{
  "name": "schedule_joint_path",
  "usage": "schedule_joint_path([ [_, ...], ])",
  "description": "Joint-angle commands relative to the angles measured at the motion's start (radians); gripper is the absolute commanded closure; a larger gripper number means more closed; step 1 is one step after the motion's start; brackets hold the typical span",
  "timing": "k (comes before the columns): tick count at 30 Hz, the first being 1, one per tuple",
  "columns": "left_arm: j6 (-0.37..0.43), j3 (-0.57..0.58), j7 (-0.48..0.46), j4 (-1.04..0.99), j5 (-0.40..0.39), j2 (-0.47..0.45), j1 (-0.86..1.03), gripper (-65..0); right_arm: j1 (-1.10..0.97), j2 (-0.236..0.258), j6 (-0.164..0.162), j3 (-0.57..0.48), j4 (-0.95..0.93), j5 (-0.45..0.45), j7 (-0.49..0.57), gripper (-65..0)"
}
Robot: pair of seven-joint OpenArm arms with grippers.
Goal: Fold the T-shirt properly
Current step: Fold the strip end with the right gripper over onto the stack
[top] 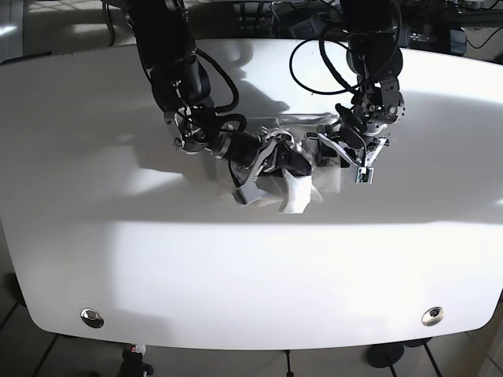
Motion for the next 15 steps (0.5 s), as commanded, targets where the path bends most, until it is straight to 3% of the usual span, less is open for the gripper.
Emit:
schedule_joint_path([
  [1,0.004,-0.039,0.014,0.063,-0.066,0.003,0.003,-28.7,0.024,-0.002,-0.015,-0.006,0.014,0.03,0.031,-19.8],
  [3,0.004,-0.107,0.017,0.111,-0.125,0.0,0.025,-28.6,0.025,-0.002,-0.05,-0.032,0.021,0.03,0.031,-32.5],
  [4,0.004,-0.168,0.015,0.147,-0.136,-0.003,0.046,-28.6,0.039,-0.002,-0.073,-0.064,0.022,0.03,0.031,-42.5],
  [7,0.004,-0.3,0.02,0.223,-0.137,0.0,0.075,-28.6,0.056,-0.002,-0.106,-0.146,0.024,0.034,0.031,-55.2],
  [11,0.001,-0.497,0.018,0.301,-0.137,-0.02,0.097,-28.6,0.056,-0.002,-0.107,-0.256,0.099,0.035,0.031,-56.0],
  [15,-0.001,-0.609,0.018,0.316,-0.14,-0.092,0.097,-28.6,0.053,-0.004,-0.107,-0.33,0.171,0.035,0.031,-56.0],
])
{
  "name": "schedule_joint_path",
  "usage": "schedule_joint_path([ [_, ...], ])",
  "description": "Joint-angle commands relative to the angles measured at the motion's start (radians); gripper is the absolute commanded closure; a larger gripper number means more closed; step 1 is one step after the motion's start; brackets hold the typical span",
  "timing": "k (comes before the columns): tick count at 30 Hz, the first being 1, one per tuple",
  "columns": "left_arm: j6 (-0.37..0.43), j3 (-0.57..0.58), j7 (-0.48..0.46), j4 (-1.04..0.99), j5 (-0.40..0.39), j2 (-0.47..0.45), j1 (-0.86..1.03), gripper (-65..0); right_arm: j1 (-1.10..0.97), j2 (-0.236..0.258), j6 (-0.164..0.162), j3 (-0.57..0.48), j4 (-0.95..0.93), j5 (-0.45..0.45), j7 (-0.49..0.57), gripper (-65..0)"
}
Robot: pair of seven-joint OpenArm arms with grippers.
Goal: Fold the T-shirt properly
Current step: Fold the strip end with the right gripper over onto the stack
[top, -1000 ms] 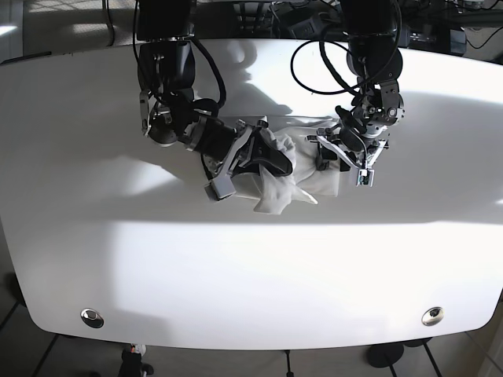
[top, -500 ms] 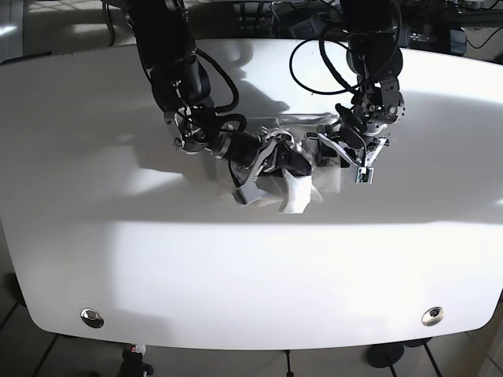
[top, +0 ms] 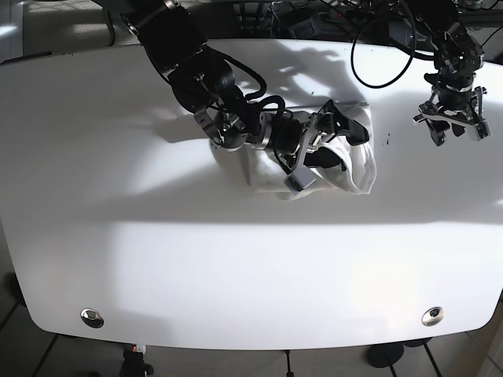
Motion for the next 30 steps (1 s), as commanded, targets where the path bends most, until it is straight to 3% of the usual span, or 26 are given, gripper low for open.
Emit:
schedule_joint_path([
  [1,-0.005,-0.032,-0.019,0.029,-0.015,-0.033,-0.006,-28.6,0.018,-0.007,0.012,-0.001,0.056,0.024,0.019,-56.0],
  [5,-0.005,-0.071,-0.019,0.026,-0.015,-0.058,-0.006,-28.6,0.019,0.003,0.012,0.0,0.072,0.026,0.019,-56.0],
  [12,-0.005,-0.023,-0.02,0.022,-0.013,-0.051,-0.005,-28.6,-0.025,0.057,0.012,0.085,0.139,0.02,0.018,-56.0],
  [17,-0.005,0.023,-0.022,0.022,-0.013,-0.051,-0.005,-28.6,-0.028,0.063,0.02,-0.003,0.021,0.017,0.021,-56.0],
  [21,-0.005,0.041,-0.022,0.028,-0.013,-0.05,-0.005,-28.6,-0.013,0.002,0.015,-0.132,-0.036,0.017,0.113,-56.0],
  [24,-0.005,0.041,-0.022,0.029,-0.013,-0.05,-0.005,-28.6,0.041,-0.021,0.014,-0.185,-0.039,0.017,0.119,-56.0],
  [28,-0.005,0.043,-0.022,0.029,-0.013,-0.051,-0.006,-28.6,0.055,-0.003,0.014,-0.171,0.067,0.026,0.122,-56.0],
  [30,-0.005,0.058,-0.022,0.029,-0.013,-0.051,-0.008,-28.6,0.027,0.05,0.014,-0.13,0.164,0.027,0.122,-56.0],
])
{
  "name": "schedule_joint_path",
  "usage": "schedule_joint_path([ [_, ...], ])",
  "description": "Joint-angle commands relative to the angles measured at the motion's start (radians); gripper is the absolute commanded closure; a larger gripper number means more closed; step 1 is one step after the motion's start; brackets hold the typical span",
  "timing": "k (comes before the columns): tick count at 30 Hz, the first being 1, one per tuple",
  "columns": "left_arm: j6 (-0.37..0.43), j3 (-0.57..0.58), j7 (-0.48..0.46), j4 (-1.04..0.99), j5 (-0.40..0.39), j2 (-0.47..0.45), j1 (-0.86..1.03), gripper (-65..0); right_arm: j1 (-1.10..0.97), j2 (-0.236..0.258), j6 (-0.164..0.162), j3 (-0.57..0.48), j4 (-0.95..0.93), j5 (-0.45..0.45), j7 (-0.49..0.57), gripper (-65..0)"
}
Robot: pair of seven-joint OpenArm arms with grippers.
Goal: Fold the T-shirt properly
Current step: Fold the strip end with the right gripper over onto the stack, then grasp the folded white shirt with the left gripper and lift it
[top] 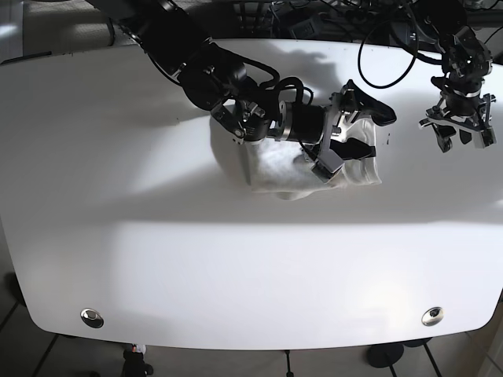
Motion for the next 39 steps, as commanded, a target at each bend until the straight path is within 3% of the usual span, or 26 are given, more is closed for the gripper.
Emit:
schedule_joint_path([
  [1,0.001,0.026,-0.022,0.022,-0.013,-0.016,-0.006,-28.6,-0.018,0.03,0.012,0.042,0.092,0.02,0.023,-56.0],
  [8,0.001,0.161,-0.022,0.116,-0.013,-0.016,0.0,-28.6,-0.044,0.111,0.012,0.074,0.028,0.011,0.026,-56.0],
  [11,0.001,0.258,-0.023,0.147,-0.015,-0.016,0.027,-28.6,-0.043,0.099,0.013,0.069,-0.122,0.011,0.031,-56.0],
  [14,0.001,0.306,-0.025,0.147,-0.015,-0.014,0.02,-28.6,-0.024,0.045,0.013,0.02,-0.233,-0.002,0.031,-56.0],
  [18,0.001,0.384,-0.025,0.145,-0.015,-0.014,0.009,-28.6,-0.023,0.051,0.013,0.022,-0.17,-0.031,0.031,-56.0],
  [22,0.001,0.467,-0.025,0.147,-0.016,-0.014,0.01,-28.6,-0.026,0.139,0.013,0.154,-0.029,-0.029,0.029,-56.0],
  [26,0.001,0.531,-0.025,0.147,-0.016,-0.013,0.05,-28.5,-0.03,0.162,0.013,0.35,-0.02,-0.04,0.025,-55.5],
  [28,0.001,0.542,-0.025,0.142,-0.016,-0.013,0.079,-28.5,-0.027,0.16,0.013,0.392,-0.052,-0.061,0.025,-49.8],
  [34,0.0,0.513,-0.025,0.137,-0.016,-0.028,0.165,-28.5,0.063,0.116,0.013,0.393,-0.228,-0.18,0.031,-15.2],
  [36,-0.009,0.482,-0.025,0.11,-0.015,-0.032,0.175,-28.5,0.091,0.096,0.016,0.387,-0.287,-0.249,0.043,-11.4],
  [39,-0.105,0.43,-0.025,0.001,-0.015,-0.032,0.153,-28.5,0.106,0.037,0.021,0.392,-0.348,-0.356,0.127,-11.7],
])
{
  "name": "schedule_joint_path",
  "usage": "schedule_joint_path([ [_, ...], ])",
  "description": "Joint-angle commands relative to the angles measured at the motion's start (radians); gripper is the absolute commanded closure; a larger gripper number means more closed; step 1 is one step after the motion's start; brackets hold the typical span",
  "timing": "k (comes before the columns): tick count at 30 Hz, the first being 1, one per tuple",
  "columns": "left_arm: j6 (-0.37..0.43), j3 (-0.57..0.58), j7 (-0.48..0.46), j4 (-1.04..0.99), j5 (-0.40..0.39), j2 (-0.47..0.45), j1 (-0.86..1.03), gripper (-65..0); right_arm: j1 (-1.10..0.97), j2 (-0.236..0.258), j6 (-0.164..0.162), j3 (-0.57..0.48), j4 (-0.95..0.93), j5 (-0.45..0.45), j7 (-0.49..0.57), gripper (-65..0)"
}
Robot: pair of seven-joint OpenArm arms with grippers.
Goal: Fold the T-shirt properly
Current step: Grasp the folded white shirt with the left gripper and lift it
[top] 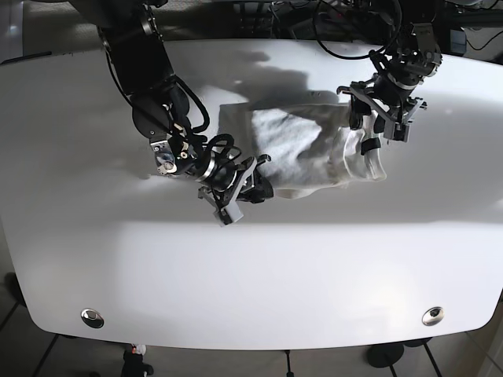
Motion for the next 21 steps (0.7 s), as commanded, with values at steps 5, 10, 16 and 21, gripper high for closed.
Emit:
schedule_joint_path([
  [5,-0.127,-0.072,-0.018,-0.226,-0.007,-0.003,-0.137,-28.5,0.032,-0.036,0.018,-0.003,-0.09,-0.086,0.173,-11.7],
  [10,-0.129,-0.078,-0.015,-0.249,-0.004,-0.005,-0.206,-28.5,0.025,0.014,0.084,-0.003,-0.102,-0.083,0.193,-11.7],
  [16,-0.129,0.034,-0.016,-0.449,0.042,-0.045,-0.43,-28.6,-0.077,0.077,0.115,0.001,-0.021,-0.078,0.198,-11.4],
  [21,-0.124,0.154,-0.134,-0.788,0.048,-0.051,-0.663,-28.6,-0.196,0.11,0.109,0.001,0.113,-0.078,0.193,-11.3],
])
